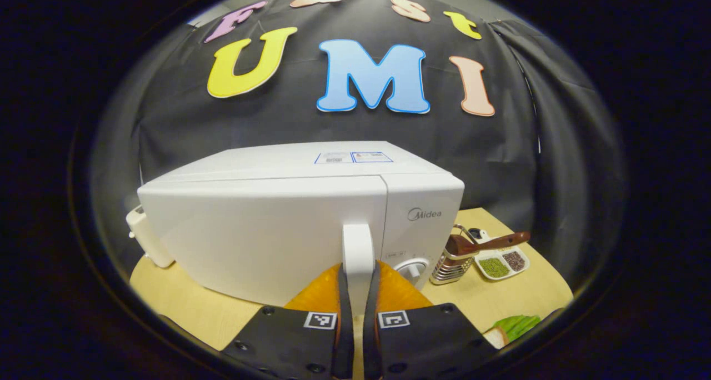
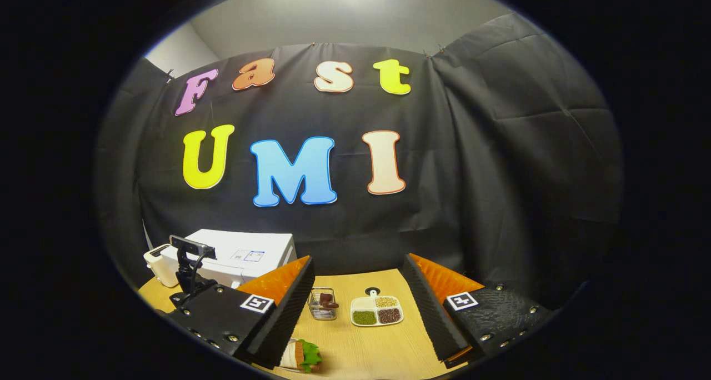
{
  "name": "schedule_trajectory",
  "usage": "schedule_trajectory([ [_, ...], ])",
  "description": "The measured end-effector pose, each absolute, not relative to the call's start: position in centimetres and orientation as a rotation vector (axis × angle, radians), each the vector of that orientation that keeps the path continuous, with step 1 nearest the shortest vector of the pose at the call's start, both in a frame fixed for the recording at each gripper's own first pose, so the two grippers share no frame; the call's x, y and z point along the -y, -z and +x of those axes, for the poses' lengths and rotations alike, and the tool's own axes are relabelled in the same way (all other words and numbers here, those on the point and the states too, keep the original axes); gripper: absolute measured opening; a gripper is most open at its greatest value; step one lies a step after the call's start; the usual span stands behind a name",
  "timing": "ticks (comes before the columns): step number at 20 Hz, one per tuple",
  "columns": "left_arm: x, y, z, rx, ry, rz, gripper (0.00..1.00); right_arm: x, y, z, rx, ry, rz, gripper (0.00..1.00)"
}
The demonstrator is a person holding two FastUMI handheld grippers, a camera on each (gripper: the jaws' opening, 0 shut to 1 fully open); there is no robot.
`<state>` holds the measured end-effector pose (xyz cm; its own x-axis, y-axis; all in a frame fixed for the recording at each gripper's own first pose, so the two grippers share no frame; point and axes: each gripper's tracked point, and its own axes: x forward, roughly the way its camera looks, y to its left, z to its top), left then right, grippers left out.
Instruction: Open the microwave oven with the left hand, put the food in, and close the microwave oven.
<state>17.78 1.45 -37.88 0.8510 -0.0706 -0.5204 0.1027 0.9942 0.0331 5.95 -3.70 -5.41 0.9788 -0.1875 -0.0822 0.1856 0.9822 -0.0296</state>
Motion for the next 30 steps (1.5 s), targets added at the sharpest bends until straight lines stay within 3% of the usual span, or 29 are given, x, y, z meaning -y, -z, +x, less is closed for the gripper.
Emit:
schedule_trajectory([
  [1, -1.3, 37.9, 17.7, -0.543, 0.095, 0.07, 0.06, 3.6, 5.4, 5.8, -0.086, 0.189, -0.02, 0.97],
  [4, -1.3, 37.8, 17.2, -0.561, 0.123, 0.048, 0.06, 3.4, 5.5, 5.3, -0.089, 0.195, -0.027, 0.97],
  [14, -5.6, 35.6, 4.2, -0.601, 0.209, 0.094, 0.06, -1.6, 5.8, 4.1, -0.089, 0.121, -0.002, 0.97],
  [30, -26.5, 32.4, -10.8, -0.698, 0.009, 0.139, 0.06, -11.0, 7.9, 1.8, -0.119, 0.017, -0.009, 0.97],
])
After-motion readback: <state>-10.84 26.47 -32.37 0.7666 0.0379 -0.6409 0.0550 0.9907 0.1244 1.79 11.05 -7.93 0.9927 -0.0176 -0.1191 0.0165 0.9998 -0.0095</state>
